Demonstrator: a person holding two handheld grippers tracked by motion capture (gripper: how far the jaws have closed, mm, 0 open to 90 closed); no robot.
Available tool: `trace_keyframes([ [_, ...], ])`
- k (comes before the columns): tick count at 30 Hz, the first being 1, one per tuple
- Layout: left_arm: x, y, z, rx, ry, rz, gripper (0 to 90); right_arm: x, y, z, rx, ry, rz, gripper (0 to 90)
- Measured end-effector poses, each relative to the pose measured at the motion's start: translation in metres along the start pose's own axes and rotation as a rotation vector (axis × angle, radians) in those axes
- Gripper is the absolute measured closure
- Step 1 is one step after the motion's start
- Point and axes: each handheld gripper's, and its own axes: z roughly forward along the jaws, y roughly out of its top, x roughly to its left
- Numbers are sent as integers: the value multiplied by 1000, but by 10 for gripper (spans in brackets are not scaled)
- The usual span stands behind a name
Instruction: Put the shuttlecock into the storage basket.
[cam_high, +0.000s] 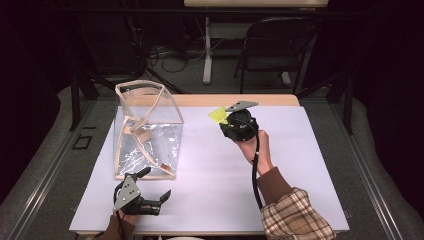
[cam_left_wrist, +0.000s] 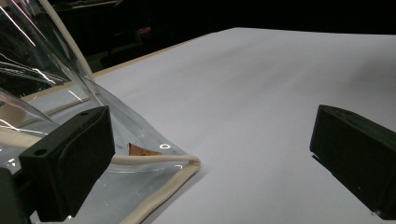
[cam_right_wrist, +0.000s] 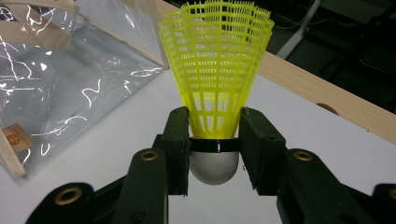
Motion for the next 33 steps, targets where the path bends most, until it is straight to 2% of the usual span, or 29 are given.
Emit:
trace_keyframes([
  [13, 0, 0, -1, -4, 0, 0, 0, 10, 11, 8, -2, 24, -27, 644],
  [33, 0, 1, -1, -9, -4, 1, 0, 21, 21, 16, -9, 52, -42, 644],
])
